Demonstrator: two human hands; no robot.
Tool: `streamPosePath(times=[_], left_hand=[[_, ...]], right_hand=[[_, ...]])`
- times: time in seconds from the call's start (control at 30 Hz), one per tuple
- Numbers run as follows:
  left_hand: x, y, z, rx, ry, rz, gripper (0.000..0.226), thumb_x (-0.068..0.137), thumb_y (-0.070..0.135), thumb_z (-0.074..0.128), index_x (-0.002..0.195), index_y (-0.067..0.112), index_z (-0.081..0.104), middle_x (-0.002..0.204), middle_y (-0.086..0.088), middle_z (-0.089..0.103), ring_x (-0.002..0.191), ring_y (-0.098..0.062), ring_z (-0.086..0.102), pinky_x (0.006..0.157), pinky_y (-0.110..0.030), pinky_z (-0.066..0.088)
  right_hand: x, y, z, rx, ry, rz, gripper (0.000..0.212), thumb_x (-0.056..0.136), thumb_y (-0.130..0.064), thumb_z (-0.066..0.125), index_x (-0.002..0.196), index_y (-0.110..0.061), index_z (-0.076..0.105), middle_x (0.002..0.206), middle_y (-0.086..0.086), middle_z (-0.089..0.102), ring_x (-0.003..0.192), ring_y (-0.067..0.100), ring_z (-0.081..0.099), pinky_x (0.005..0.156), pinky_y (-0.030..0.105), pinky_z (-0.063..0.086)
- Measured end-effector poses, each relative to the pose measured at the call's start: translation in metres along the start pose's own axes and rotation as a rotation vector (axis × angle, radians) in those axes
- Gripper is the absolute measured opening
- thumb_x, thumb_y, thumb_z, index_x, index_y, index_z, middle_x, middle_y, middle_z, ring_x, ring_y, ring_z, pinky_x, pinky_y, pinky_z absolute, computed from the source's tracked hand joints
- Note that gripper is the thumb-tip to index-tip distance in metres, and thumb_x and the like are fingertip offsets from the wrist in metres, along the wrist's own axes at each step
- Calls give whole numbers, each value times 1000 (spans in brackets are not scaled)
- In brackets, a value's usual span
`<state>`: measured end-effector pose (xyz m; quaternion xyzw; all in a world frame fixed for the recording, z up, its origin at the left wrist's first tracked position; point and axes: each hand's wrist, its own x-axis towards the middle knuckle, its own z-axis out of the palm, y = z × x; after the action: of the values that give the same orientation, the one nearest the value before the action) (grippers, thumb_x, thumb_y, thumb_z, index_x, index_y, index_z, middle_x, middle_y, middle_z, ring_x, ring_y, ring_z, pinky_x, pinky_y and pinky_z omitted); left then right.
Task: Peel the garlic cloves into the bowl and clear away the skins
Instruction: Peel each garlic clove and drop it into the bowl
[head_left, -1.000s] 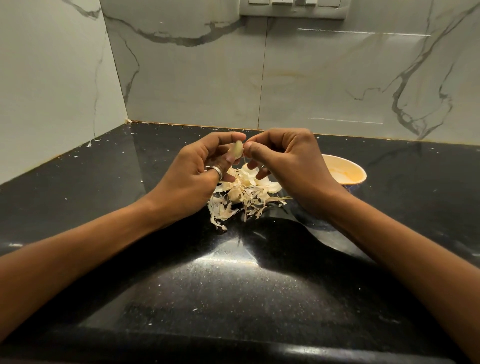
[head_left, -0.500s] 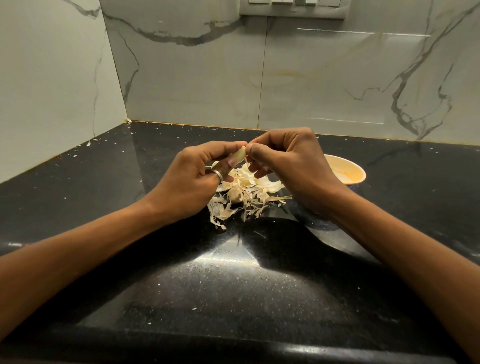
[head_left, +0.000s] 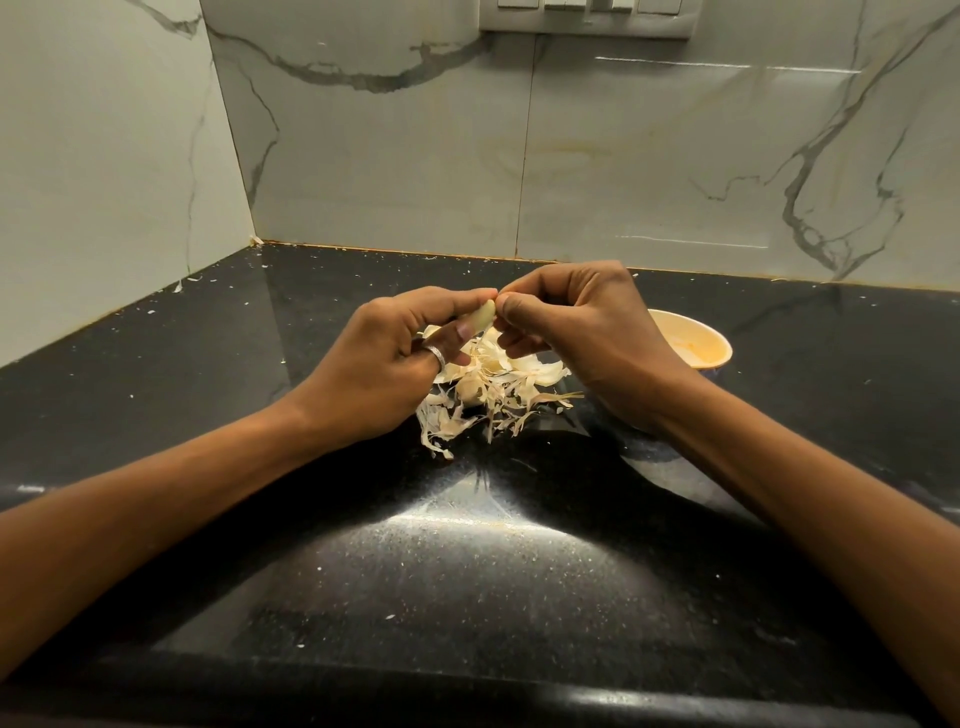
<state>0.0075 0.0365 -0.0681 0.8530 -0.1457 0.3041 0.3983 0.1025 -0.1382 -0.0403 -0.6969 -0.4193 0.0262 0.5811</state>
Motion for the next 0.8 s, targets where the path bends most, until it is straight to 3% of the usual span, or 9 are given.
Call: streamPosePath(times=[0.13, 0.4, 0.63, 0.8], left_hand=[[1, 4, 2, -98, 7, -23, 40, 99, 0, 56, 135, 16, 55, 120, 10, 67, 100, -5, 69, 80, -17, 56], [4, -2, 2, -209, 22, -108, 37, 98, -5, 54, 129, 14, 54, 116, 0, 66, 111, -10, 65, 84, -24, 58], [2, -3, 2, -172, 3, -78, 37, 98, -1, 56, 133, 9, 52, 110, 6, 65, 109, -10, 65, 84, -25, 57], [3, -1, 1, -126, -25, -43, 42, 100, 3, 54, 139, 18, 50, 104, -1, 64, 103, -15, 65, 86, -27, 58]], right_hand=[[0, 0, 2, 56, 12, 33, 13, 96, -2, 63, 97, 7, 72, 80, 14, 71, 66, 15, 67, 65, 22, 56], [2, -3, 1, 233, -6, 151, 15, 96, -2, 60, 93, 9, 70, 79, 16, 72, 65, 19, 67, 63, 24, 58], [3, -4, 0, 225, -19, 171, 19, 95, -5, 65, 100, 13, 68, 78, 15, 72, 63, 19, 66, 60, 24, 58], [2, -4, 0, 215, -23, 172, 17, 93, 1, 65, 102, 15, 67, 79, 16, 72, 63, 19, 66, 60, 24, 57]])
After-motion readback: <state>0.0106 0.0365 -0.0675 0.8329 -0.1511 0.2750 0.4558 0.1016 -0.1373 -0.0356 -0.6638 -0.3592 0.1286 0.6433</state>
